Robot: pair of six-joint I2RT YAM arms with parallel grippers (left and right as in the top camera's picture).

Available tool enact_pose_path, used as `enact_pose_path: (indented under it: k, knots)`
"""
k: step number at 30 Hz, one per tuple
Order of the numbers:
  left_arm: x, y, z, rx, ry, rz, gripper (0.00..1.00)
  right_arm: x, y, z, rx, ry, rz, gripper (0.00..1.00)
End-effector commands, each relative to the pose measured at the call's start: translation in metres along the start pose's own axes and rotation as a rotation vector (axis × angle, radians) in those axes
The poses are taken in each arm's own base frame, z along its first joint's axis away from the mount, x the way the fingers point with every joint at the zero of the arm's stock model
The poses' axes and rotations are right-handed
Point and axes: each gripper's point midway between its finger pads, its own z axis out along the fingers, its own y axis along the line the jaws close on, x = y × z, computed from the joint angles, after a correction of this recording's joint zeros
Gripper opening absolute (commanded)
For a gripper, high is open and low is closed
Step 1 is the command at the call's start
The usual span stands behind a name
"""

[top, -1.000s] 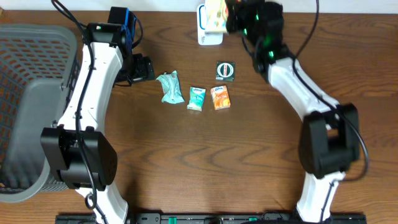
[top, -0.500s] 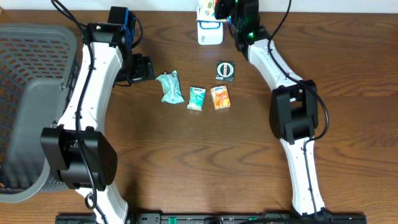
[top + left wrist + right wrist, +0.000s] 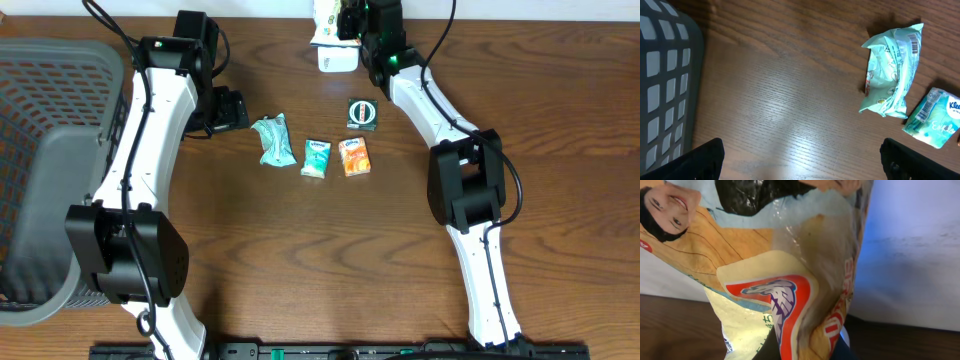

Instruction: Scan the item barcode

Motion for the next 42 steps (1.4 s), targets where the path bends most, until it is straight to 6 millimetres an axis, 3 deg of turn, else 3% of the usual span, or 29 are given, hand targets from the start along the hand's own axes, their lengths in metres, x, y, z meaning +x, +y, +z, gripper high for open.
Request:
enact_pose_path:
  k: [1,4,9,10,16,22,24,25,26,27,28,30,36,42]
  knots:
    - [0.002,0.004,0.002,-0.016,0.007,0.015,0.98,-0.042,-0.004,-0.011,0.031,-0.082,0.004,0.01]
    - [0.002,0.004,0.002,-0.016,0.007,0.015,0.98,-0.056,-0.02,-0.019,0.059,-0.087,0.011,0.01]
    - [0.002,0.004,0.002,-0.016,0.007,0.015,0.98,-0.081,-0.087,-0.047,0.231,-0.04,-0.03,0.01]
    - [0.002,0.004,0.002,-0.016,0.007,0.015,0.98,-0.083,-0.118,-0.061,0.296,0.015,-0.096,0.01]
    - [0.002,0.004,0.002,-0.016,0.007,0.015,0.98,-0.055,-0.224,-0.107,0.492,0.265,-0.234,0.01]
    - [0.002,0.004,0.002,-0.016,0.007,0.015,0.98,-0.02,-0.347,-0.189,0.794,0.55,-0.312,0.01]
    - [0.002,0.004,0.002,-0.016,0.007,0.015,0.98,-0.015,-0.371,-0.211,0.854,0.599,-0.297,0.03]
    - [0.002,0.004,0.002,-0.016,0.007,0.015,0.97,-0.011,-0.383,-0.222,0.877,0.623,-0.282,0.16]
    - [0.002,0.004,0.002,-0.016,0.007,0.015,0.98,-0.007,-0.392,-0.232,0.888,0.647,-0.266,0.53]
    - [0.002,0.004,0.002,-0.016,0.007,0.015,0.98,-0.002,-0.401,-0.242,0.9,0.67,-0.243,0.71]
    - [0.002,0.004,0.002,-0.016,0.007,0.015,0.98,0.002,-0.409,-0.251,0.913,0.686,-0.218,0.84]
    - [0.002,0.004,0.002,-0.016,0.007,0.015,0.98,0.011,-0.418,-0.262,0.903,0.713,-0.168,0.99]
    - [0.002,0.004,0.002,-0.016,0.007,0.015,0.98,0.029,-0.402,-0.25,0.666,0.711,-0.057,0.99]
    - [0.002,0.004,0.002,-0.016,0.007,0.015,0.98,0.026,-0.353,-0.213,0.466,0.642,0.022,0.99]
